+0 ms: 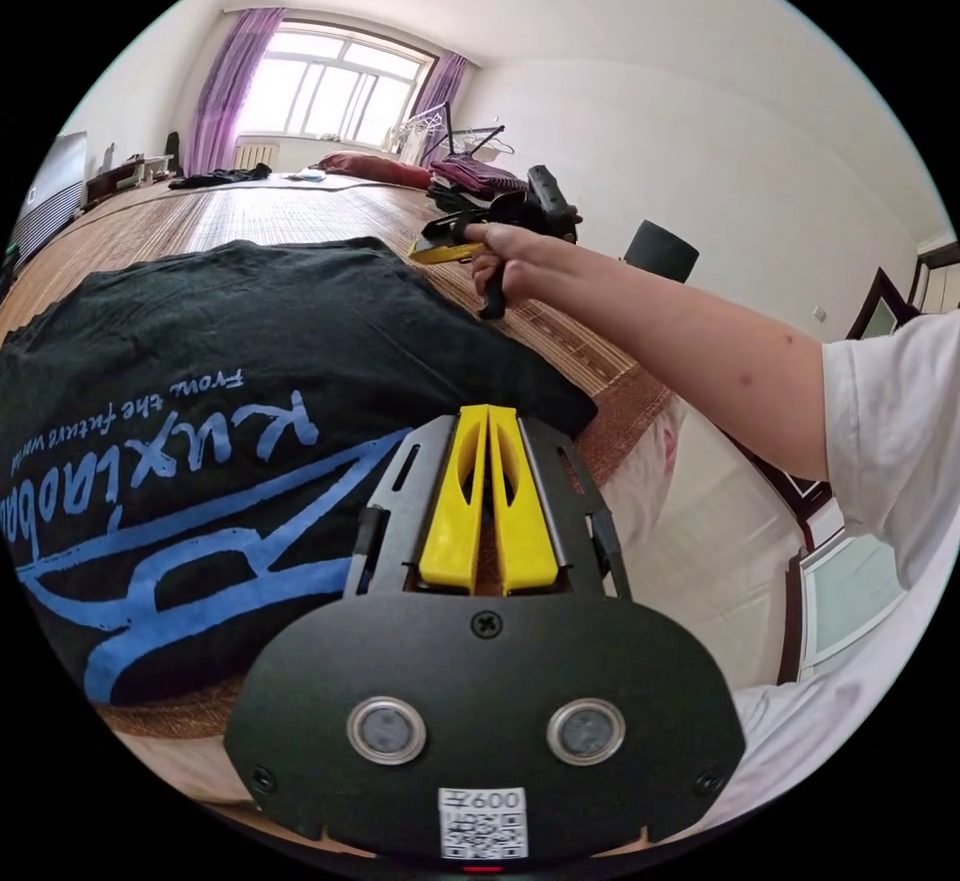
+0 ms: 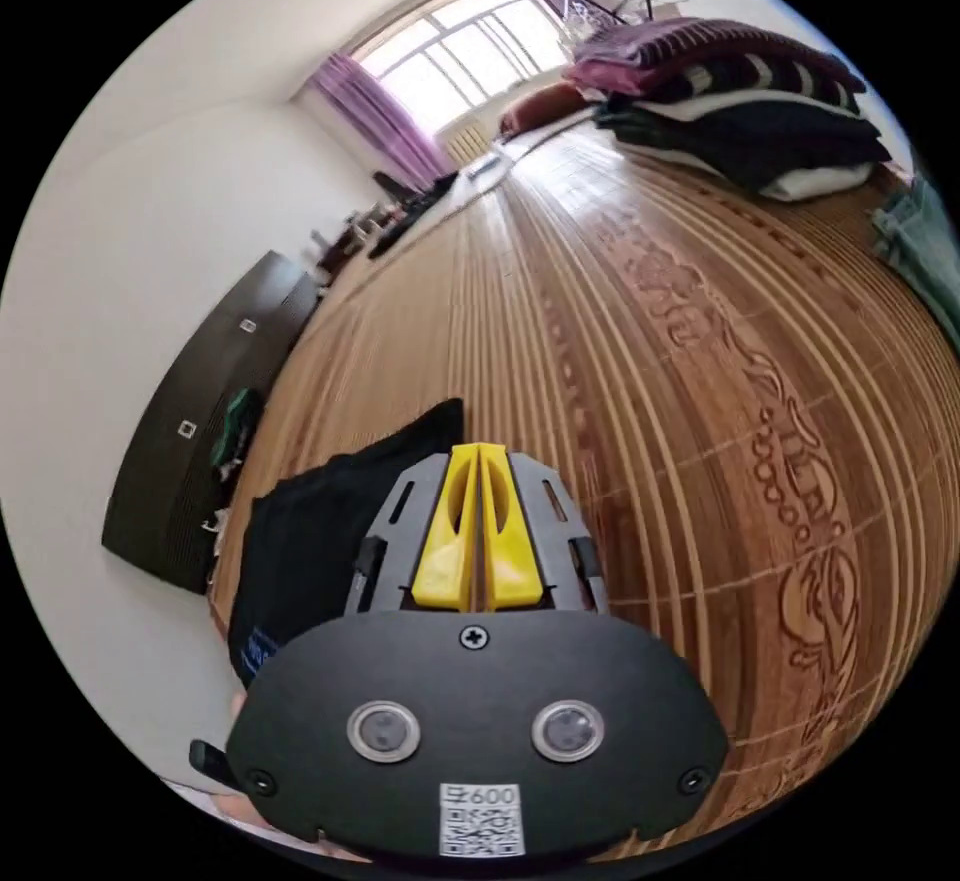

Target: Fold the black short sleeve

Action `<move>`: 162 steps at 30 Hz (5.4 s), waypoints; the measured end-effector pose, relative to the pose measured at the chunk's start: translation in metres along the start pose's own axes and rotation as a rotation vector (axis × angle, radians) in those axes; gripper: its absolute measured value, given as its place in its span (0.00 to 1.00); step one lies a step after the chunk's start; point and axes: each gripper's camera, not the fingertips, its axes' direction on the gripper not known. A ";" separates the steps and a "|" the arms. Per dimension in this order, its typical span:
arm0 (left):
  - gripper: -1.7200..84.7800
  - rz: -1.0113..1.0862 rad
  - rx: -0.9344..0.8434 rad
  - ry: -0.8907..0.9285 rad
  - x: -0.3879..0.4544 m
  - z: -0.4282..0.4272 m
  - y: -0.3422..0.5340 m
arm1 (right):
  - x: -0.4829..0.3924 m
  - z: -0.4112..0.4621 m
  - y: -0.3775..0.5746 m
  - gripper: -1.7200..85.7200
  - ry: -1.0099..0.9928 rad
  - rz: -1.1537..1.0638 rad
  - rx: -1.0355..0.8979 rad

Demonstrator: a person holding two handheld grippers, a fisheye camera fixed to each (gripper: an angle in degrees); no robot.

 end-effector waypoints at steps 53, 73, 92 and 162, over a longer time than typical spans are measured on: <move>0.02 0.024 0.046 0.029 0.180 -0.060 0.132 | 0.018 0.537 0.002 0.01 -0.461 -0.342 -0.611; 0.02 -0.008 0.079 0.083 0.304 -0.131 0.155 | 0.029 0.543 0.017 0.01 -0.321 -0.637 -0.401; 0.02 -0.348 -0.260 -0.566 0.183 -0.479 0.157 | 0.161 0.591 0.070 0.01 -0.663 -0.837 -0.781; 0.04 1.049 -0.568 -1.041 0.113 -0.409 0.280 | 0.852 0.243 0.370 0.10 -0.275 -1.359 -0.174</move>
